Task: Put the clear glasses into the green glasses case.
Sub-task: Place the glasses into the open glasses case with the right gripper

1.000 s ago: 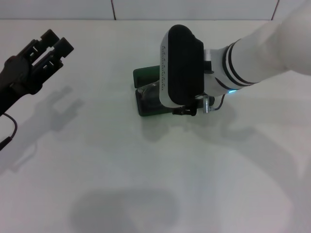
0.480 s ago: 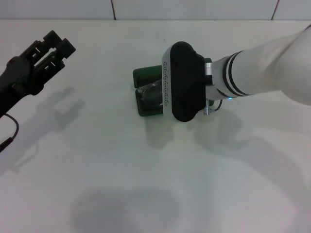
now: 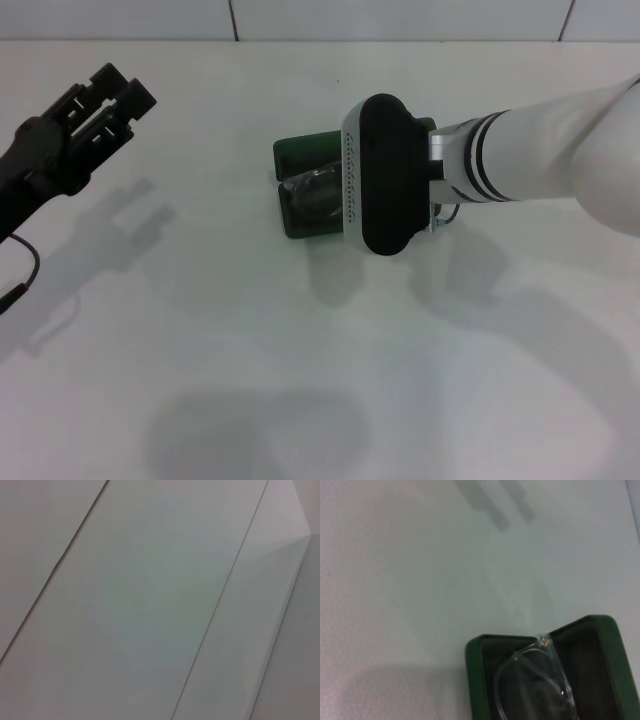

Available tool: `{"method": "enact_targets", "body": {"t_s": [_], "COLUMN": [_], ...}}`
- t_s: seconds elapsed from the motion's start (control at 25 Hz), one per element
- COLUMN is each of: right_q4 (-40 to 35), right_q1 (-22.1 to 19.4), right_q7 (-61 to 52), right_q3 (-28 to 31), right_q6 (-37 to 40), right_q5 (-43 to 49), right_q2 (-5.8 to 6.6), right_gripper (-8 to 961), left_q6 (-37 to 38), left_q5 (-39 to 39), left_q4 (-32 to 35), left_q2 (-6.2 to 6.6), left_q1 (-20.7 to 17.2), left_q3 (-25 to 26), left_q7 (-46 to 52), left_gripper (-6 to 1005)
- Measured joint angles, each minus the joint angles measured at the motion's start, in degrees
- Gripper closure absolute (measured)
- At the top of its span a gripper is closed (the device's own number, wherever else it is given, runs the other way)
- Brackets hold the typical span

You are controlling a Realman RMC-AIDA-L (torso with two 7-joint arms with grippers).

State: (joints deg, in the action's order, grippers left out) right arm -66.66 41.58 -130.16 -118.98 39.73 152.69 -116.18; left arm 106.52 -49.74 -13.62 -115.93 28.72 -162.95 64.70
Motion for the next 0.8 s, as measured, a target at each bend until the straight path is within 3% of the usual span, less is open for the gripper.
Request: {"method": "enact_targets", "body": {"t_s": [0.24, 0.8], "right_q4": [0.38, -6.96], "right_q1": [0.00, -1.80], "right_q7": [0.00, 0.17], "right_q3": [-0.03, 1.30], "right_q6": [1.11, 5.67], "right_q5": [-0.27, -2.34], "right_q2": [0.00, 0.05], "right_gripper": [525, 525], "left_q6": [-0.26, -0.47], "left_q5": [-0.17, -0.45], "left_q4": [0.00, 0.00], "left_q2": [0.00, 0.12], "left_q1": [0.24, 0.42], "left_q3": [0.00, 0.00], "left_q7": [0.00, 0.06], "left_gripper": [301, 301]}}
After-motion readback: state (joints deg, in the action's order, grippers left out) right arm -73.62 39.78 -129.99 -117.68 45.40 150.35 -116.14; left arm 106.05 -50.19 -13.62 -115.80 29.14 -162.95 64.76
